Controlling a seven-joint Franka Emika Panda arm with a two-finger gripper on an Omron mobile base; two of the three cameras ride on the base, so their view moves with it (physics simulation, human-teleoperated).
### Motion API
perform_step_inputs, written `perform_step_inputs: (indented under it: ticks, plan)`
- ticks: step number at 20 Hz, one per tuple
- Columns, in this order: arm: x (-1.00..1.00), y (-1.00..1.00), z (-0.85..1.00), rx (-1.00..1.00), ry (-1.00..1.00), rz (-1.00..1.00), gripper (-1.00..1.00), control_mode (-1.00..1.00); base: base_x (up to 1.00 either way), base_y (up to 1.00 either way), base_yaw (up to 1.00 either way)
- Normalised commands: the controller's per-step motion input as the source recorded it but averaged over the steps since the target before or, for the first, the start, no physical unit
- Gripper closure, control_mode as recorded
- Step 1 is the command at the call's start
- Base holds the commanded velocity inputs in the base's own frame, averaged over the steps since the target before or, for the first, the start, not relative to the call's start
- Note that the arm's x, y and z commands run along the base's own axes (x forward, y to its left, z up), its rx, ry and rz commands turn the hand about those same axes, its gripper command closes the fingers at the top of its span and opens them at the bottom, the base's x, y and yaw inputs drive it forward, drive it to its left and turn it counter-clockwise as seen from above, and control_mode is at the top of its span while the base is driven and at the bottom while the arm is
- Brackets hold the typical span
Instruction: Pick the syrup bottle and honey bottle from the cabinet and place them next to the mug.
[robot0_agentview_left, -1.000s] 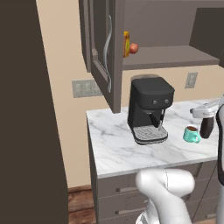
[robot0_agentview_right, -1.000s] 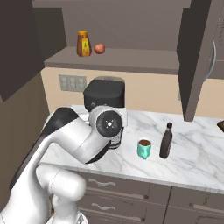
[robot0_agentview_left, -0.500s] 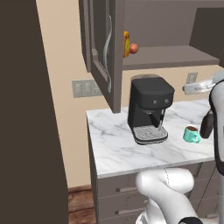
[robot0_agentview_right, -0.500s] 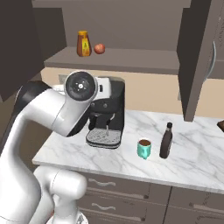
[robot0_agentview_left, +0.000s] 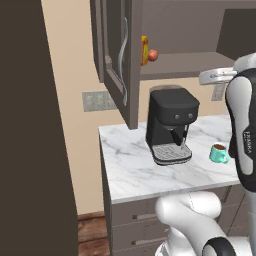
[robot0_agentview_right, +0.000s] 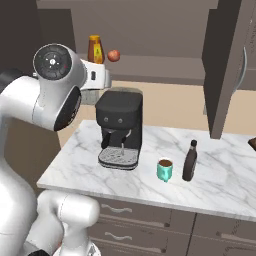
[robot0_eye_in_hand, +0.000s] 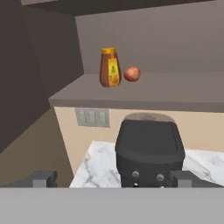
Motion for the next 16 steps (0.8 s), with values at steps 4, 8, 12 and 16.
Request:
perform_step_inputs:
  ticks: [4,8,12,16]
  plan:
    - [0.35,0.17,0.0,0.0,0.0,-0.01,-1.0,-1.0,0.0,0.0,0.0]
    - [0.62,0.18,0.06,0.0,0.0,0.0,-1.0,-1.0,0.0,0.0,0.0]
    - [0.5,0.28,0.22,0.0,0.0,0.0,-1.0,-1.0,0.0,0.0,0.0]
    - [0.24,0.28,0.15,0.0,0.0,0.0,-1.0,-1.0,0.0,0.0,0.0]
